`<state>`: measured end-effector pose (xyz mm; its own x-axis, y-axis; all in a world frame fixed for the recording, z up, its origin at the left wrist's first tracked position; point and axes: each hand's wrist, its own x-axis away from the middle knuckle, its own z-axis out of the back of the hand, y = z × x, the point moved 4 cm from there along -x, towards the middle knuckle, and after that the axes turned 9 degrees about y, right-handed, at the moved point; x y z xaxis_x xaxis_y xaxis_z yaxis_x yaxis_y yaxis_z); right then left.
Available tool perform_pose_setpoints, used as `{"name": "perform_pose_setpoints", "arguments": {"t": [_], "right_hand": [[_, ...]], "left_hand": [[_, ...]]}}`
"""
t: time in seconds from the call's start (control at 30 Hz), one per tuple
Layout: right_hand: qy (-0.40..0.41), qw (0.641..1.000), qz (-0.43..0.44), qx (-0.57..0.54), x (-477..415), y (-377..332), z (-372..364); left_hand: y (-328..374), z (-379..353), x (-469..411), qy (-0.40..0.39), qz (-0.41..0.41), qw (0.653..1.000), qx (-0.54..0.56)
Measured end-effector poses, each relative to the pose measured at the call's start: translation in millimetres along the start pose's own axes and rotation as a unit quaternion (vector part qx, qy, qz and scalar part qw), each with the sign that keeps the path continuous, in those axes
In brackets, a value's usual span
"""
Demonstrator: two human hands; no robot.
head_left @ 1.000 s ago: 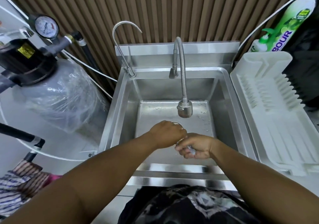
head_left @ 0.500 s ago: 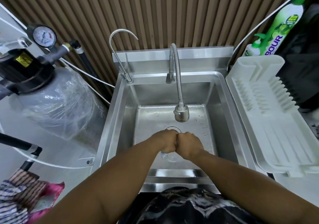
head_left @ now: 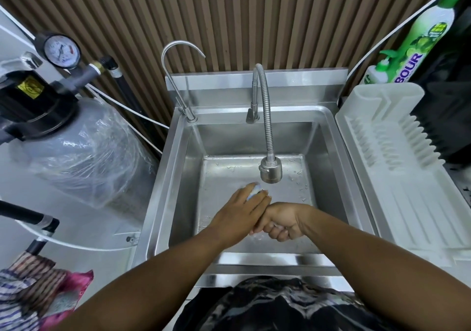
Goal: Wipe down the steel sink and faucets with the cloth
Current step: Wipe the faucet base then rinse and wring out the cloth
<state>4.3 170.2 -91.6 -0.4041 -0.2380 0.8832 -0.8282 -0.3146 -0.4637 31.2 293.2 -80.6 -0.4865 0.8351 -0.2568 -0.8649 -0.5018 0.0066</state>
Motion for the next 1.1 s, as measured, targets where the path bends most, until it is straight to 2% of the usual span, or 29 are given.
{"name": "perform_pose_setpoints", "arguments": {"t": [0.1, 0.17, 0.27, 0.33, 0.4, 0.47, 0.53, 0.7, 0.83, 0.97, 1.03, 1.1], "right_hand": [[-0.055, 0.998, 0.012, 0.034, 1.7, -2.3, -8.9], [-0.07, 0.996, 0.021, 0.054, 1.9, -2.8, -12.1], [-0.071, 0.995, 0.037, 0.063, 2.9, -2.8, -14.6], [-0.048, 0.996, 0.047, 0.061, 2.4, -2.5, -14.8], [-0.007, 0.996, 0.056, 0.066, 0.6, -3.5, -14.3], [0.044, 0.99, 0.06, 0.117, 0.5, -6.2, -14.2], [0.108, 0.973, 0.086, 0.185, -1.9, -11.3, -14.1], [0.266, 0.885, 0.173, 0.34, -10.3, -22.5, -11.3], [0.362, 0.814, 0.196, 0.411, -2.0, -26.2, -5.8], [0.399, 0.721, 0.245, 0.511, 2.6, -29.8, -6.8], [0.401, 0.689, 0.259, 0.545, 3.1, -31.0, -6.9], [0.395, 0.67, 0.272, 0.567, 4.4, -31.7, -8.3]], "left_hand": [[-0.5, 6.7, -3.8, 0.022, -0.031, 0.999, 0.02], [-0.9, 14.0, -6.6, -0.016, -0.043, 0.998, 0.038], [-2.4, 22.6, -8.6, -0.085, 0.029, 0.987, 0.136], [-1.7, 25.3, -10.0, -0.117, 0.011, 0.986, 0.12], [-6.8, 21.9, -9.3, -0.188, 0.055, 0.974, 0.114], [-10.2, 19.1, -13.1, -0.24, 0.078, 0.965, 0.068], [-10.8, 17.1, -16.9, -0.258, 0.081, 0.962, 0.021], [-13.4, 18.2, -26.4, -0.292, 0.119, 0.949, -0.025], [-16.2, 17.9, -30.4, -0.305, 0.186, 0.933, 0.042], [-19.4, 10.6, -28.9, -0.318, 0.241, 0.904, 0.152], [-20.3, 6.5, -26.5, -0.332, 0.261, 0.883, 0.203], [-23.4, 1.3, -21.3, -0.349, 0.304, 0.848, 0.257]]}}
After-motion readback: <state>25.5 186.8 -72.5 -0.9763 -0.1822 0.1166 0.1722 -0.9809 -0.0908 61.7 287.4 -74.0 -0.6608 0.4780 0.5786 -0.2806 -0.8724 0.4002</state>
